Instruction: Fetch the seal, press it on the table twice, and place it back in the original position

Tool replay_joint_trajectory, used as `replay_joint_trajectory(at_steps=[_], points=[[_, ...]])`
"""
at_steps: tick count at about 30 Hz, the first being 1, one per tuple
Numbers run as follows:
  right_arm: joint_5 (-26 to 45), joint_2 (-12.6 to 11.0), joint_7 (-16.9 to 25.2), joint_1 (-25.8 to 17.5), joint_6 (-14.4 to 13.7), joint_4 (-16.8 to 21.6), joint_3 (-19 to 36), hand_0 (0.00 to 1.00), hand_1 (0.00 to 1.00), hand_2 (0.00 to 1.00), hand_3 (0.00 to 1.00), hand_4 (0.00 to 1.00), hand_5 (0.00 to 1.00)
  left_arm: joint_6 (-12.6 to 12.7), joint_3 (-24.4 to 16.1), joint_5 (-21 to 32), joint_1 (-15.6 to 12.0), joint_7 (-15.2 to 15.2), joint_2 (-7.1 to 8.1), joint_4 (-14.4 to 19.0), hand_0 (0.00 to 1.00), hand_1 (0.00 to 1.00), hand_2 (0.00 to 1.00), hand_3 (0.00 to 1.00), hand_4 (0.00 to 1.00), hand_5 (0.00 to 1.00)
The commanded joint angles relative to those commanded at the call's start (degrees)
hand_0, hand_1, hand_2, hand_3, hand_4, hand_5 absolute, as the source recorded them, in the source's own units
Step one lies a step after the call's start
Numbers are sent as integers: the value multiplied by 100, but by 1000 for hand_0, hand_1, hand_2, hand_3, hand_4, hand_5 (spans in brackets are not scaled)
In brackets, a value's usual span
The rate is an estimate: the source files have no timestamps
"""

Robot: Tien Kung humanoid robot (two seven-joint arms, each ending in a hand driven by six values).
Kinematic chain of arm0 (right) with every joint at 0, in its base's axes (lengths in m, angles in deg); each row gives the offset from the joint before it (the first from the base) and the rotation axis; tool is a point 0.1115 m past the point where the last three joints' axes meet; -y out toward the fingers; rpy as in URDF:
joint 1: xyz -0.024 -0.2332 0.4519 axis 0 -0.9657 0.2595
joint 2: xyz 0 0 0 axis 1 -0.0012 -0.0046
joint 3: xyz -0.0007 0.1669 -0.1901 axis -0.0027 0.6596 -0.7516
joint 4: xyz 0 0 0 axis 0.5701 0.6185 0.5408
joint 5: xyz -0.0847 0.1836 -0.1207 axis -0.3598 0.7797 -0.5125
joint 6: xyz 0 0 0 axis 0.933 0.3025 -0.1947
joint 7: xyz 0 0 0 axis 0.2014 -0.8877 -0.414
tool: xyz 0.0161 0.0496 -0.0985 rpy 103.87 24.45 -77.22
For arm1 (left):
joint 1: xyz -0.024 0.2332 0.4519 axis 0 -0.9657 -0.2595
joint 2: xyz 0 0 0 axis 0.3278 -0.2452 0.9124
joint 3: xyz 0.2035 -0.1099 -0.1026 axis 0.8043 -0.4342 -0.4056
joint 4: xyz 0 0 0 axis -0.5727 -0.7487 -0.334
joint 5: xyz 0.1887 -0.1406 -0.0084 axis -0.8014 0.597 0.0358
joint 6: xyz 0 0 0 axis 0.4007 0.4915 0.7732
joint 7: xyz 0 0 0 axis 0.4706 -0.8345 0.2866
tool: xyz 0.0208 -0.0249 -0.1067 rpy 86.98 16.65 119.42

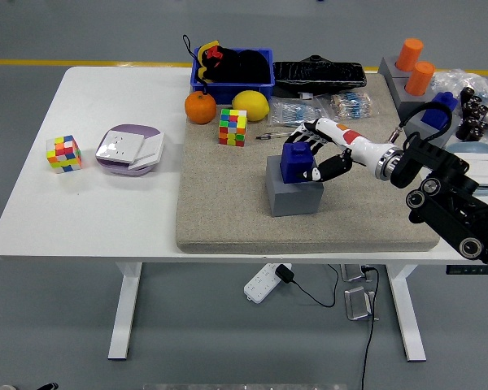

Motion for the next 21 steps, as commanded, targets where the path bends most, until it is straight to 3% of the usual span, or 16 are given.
replay_joint_trajectory(at_steps=[2, 3, 11, 21], points=[[7, 0, 7, 7, -20, 4, -5, 551, 438, 433, 471, 797, 2, 0, -6, -6, 0, 0, 0, 1, 811, 804, 775, 815, 689, 436], [11, -1, 10, 9, -25, 7, -5, 527, 404, 395, 396, 759, 2, 1, -13, -11, 0, 2, 0, 1, 811, 804, 775, 814, 688, 436], [45, -48, 8, 37, -24, 119, 50, 523, 399, 387, 390, 755, 2, 0, 4, 7, 9, 1, 4, 1, 812, 804, 775, 814, 688, 436], [13, -247, -115, 4, 125, 573, 266, 526, 396, 382, 387, 744, 2, 3, -5, 14, -9, 3, 13, 5, 812, 804, 775, 814, 689, 436]])
